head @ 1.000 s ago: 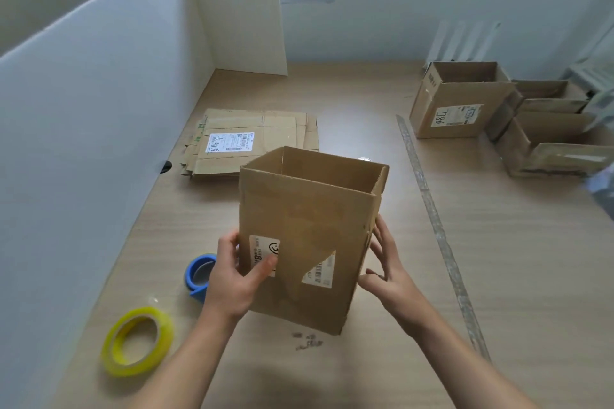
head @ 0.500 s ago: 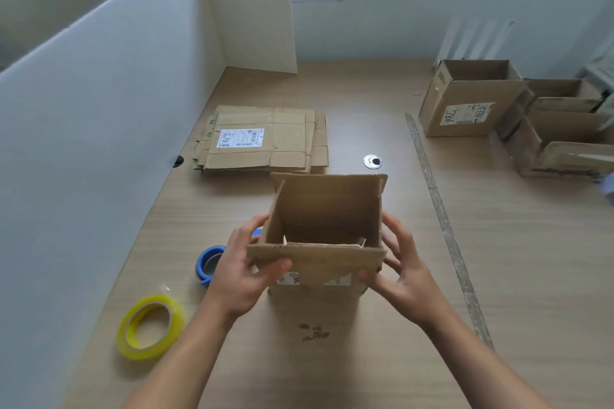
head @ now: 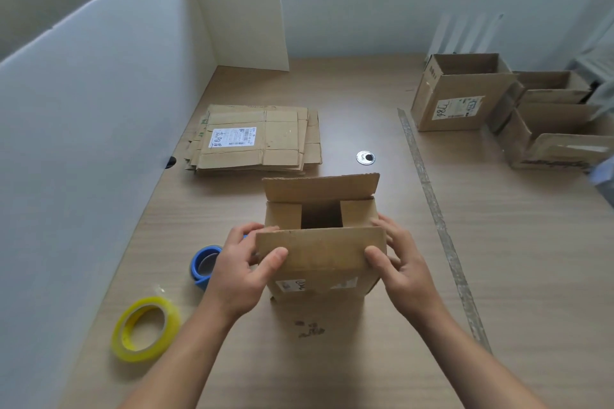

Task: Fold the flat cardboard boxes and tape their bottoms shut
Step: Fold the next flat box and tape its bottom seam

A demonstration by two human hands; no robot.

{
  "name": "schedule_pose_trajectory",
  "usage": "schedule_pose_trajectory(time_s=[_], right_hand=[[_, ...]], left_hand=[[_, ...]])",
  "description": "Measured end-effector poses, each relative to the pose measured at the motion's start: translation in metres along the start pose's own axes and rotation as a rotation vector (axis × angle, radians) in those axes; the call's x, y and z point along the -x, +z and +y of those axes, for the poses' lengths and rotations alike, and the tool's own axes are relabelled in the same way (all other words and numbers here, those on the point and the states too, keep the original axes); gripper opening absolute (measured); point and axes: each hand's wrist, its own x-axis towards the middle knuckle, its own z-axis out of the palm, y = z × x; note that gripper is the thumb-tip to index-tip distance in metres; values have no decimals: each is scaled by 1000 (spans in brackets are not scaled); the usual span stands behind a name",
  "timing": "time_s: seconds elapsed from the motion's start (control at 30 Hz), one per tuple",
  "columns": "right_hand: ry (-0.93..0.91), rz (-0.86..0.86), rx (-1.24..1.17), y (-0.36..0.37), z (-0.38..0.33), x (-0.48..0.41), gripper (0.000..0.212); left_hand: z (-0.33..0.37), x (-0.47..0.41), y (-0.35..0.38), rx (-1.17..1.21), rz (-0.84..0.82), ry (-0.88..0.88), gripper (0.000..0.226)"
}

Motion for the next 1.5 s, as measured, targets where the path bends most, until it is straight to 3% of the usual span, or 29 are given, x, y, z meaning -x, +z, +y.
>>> schedule_pose_trajectory(time_s=[0.17,0.33,0.43,0.6,0.67,0.97,1.17,1.3,1.5], right_hand=[[30,-2,2,3,-2,-7,62],[38,-32,28,4,-6,-11,61],[62,-22,11,3,-3,-12,69],[98,61,6,-3,3,-17,69],[107,63,20,-5,5,-19,68],[103,36,124,-5,-7,-39,44],[42,88,311,-8,-13,-44,43],[10,34,375,-6,-11,-40,44],[217,-89,187,-3,17,-20,50]], left_hand=[[2,-14,2,-136,42,-81,91],[19,-45,-2,-210,4,-20,113],[27,-57,-2,-250,-49,5,103],[21,-43,2,-174,-58,119,44],[13,-32,7,-191,-53,98,31],[7,-25,28,-115,30,82,38],[-4,-29,42,-81,-1,27,33],[-24,-8,49,-117,26,-23,35],[-39,-3,30,-289,-44,51,35]])
